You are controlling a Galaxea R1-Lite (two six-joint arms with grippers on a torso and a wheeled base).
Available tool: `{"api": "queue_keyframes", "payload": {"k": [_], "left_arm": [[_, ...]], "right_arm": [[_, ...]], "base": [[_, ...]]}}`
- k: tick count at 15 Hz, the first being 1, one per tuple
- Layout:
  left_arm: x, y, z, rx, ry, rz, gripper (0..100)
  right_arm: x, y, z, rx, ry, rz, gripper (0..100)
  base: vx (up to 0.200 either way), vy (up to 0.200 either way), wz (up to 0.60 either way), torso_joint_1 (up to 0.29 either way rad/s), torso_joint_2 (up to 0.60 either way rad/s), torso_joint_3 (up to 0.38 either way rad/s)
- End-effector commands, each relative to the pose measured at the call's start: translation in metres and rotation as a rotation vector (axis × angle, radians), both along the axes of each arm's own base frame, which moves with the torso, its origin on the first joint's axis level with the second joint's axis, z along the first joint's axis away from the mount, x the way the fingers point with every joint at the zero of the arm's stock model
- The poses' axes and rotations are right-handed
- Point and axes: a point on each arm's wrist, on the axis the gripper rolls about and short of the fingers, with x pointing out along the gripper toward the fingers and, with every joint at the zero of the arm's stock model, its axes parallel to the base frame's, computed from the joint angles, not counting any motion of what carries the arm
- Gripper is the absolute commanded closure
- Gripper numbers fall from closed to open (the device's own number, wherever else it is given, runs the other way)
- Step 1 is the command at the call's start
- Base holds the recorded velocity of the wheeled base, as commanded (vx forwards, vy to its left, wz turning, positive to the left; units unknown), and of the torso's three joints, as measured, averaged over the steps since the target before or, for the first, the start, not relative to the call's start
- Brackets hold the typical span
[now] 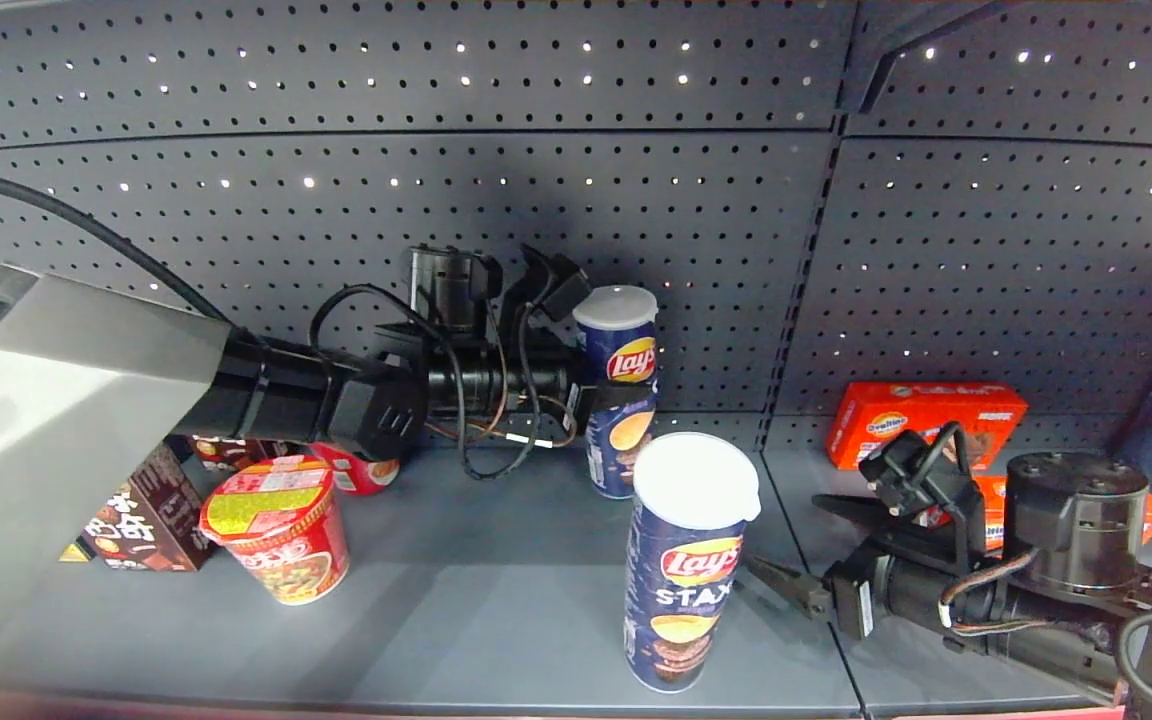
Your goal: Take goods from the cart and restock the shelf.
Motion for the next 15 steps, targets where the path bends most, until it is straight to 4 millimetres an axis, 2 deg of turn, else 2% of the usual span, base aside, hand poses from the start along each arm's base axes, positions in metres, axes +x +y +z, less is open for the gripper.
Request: {"api": "queue_keyframes", "payload": {"k": [1,9,10,15], "left_arm": [[0.006,-0.002,-0.005,0.003,0.006,0.000,100],[0.016,-0.006,-0.016,0.017,0.033,0.003,100],[0.017,-0.006,-0.017,0.025,0.020,0.000,0],[0.018,-0.002,-0.024,0.075,-0.041,-0.015,0]], "right_arm": [[0.003,0.002,-0.002,-0.003,0.006,0.001,0],[0.010,0.004,-0.005,-0.005,0.012,-0.001,0],[0.011,0.005,-0.006,-0.007,0.016,0.001,0],[0.009,0.004,-0.007,-0.011,0.021,-0.001,0]], "base": [[0.000,0.000,0.00,0.000,0.00,0.000],[0.000,0.000,0.00,0.000,0.00,0.000],[0.000,0.000,0.00,0.000,0.00,0.000],[0.000,0.000,0.00,0.000,0.00,0.000]]}}
